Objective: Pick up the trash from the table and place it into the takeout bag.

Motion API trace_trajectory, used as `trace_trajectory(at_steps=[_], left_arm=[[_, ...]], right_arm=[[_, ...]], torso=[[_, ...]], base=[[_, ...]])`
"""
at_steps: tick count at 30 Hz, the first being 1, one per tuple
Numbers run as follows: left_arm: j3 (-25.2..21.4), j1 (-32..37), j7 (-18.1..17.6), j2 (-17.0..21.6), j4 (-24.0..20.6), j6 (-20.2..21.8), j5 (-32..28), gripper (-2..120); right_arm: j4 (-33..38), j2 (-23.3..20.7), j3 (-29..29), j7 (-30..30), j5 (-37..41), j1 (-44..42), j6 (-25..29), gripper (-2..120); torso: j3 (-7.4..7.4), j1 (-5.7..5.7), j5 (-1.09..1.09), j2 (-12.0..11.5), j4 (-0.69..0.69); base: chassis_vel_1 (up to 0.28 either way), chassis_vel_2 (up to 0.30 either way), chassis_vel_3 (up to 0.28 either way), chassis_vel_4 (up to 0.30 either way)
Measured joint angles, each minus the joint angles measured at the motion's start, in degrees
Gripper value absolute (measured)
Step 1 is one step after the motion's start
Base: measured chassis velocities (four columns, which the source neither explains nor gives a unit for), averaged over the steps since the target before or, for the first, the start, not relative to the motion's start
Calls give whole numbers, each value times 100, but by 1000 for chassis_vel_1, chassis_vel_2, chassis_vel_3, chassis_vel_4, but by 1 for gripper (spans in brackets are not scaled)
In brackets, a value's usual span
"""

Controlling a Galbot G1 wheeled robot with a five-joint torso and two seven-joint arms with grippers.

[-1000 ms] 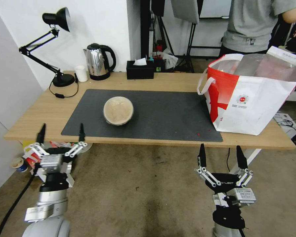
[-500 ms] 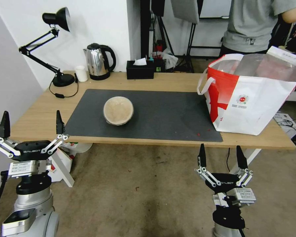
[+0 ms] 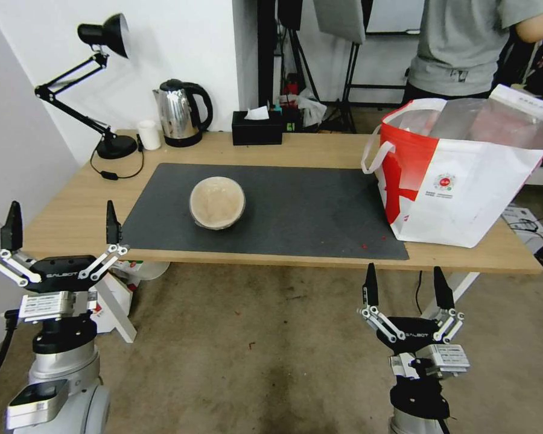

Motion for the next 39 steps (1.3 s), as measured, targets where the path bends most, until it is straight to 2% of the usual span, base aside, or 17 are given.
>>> trace_trajectory(at_steps=[3, 7, 10, 11, 13, 17, 20, 23, 26, 27, 33, 39], left_arm=[[9, -20, 18, 20, 6, 45, -1, 100], [27, -119, 132, 288, 42, 235, -116, 100], [27, -271, 255, 689, 72, 475, -313, 100], [27, -271, 255, 689, 72, 475, -313, 100], [27, -355, 331, 1017, 87, 647, -497, 100], [-11, -401, 431, 1307, 109, 791, -718, 100], [-119, -455, 514, 1784, 182, 935, -1027, 100], [-172, -493, 516, 1959, 228, 970, -1101, 100], [-414, -600, 513, 2456, 440, 1013, -1082, 100], [-414, -600, 513, 2456, 440, 1013, -1082, 100], [-875, -629, 513, 3029, 673, 1029, -963, 100], [-1118, -688, 793, 3504, 922, 929, -888, 100]], right_arm=[[0, 0, 0, 0, 0, 0, 0, 100], [0, -1, 0, 0, 0, 0, 0, 100], [0, 0, 3, 0, 0, 0, 0, 100], [0, 0, 3, 0, 0, 0, 0, 100], [0, 0, 0, 0, 0, 0, 0, 100], [0, -1, 1, -1, 0, 0, 0, 100], [0, 0, 0, -1, 0, 0, 0, 100], [0, 0, 0, 0, 0, 0, 0, 100], [0, 0, 0, 0, 0, 0, 0, 100], [0, 0, 0, 0, 0, 0, 0, 100], [0, 0, 0, 0, 0, 0, 0, 100], [0, 0, 0, 0, 0, 0, 0, 100]], torso=[[0, 0, 0, 0, 0], [0, 0, 0, 0, 0], [0, 0, 0, 0, -1], [0, 0, 0, 0, -1], [0, 0, 0, 0, -1], [0, 0, -1, 0, 0], [0, 0, -1, 0, -1], [0, 0, -1, 0, 0], [0, 0, -2, 0, -1], [0, 0, -2, 0, -1], [0, 0, -1, 0, 0], [0, 0, 0, 0, 0]], base=[[0, 0, 0, 0], [0, 0, 0, 0], [0, 0, 0, 0], [0, 0, 0, 0], [0, 0, 0, 0], [0, 0, 0, 0], [0, 0, 0, 0], [0, 0, 0, 0], [0, 0, 0, 0], [0, 0, 0, 0], [0, 0, 0, 0], [0, 0, 0, 0]])
